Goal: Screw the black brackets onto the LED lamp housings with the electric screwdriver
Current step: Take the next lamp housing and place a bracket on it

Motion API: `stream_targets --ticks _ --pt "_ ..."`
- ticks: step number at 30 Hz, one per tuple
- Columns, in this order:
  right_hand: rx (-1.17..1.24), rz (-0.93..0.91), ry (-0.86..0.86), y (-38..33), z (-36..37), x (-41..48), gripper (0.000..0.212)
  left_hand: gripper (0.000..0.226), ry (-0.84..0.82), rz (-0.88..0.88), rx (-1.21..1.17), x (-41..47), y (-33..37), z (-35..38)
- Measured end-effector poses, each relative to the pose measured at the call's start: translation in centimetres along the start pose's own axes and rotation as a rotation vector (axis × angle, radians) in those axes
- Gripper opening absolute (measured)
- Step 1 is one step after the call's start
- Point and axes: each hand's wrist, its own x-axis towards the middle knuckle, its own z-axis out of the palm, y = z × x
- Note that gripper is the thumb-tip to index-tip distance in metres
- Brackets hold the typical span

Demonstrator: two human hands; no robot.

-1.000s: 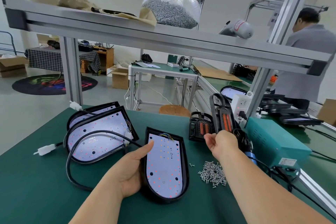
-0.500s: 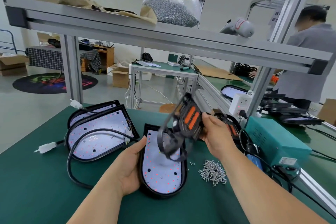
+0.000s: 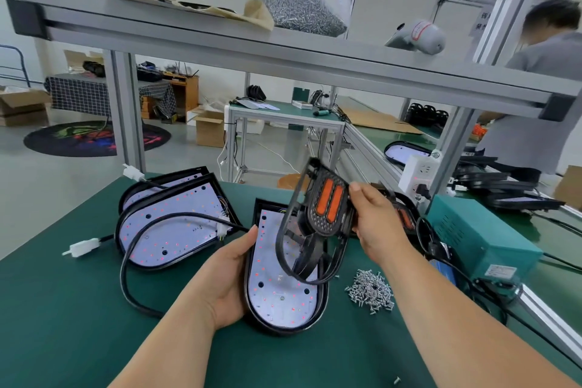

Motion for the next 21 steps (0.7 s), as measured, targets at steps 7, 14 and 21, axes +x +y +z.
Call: stream_targets --ticks 7,14,21 --pt "-0.503 -0.235 -0.114 0.4 2.2 -1.0 0.028 0.052 -0.005 0.000 0.001 0.0 0.0 0.1" --pt "-0.597 -0.168 -0.221 -0.4 1.6 -0.6 0.023 0.054 0.017 -0.002 0.018 0.0 0.1 0.2" --pt "-0.590 -0.134 -0.257 -0.4 2.1 -1.0 0.018 0.057 0.015 -0.010 -0.002 -0.1 0.1 0.2"
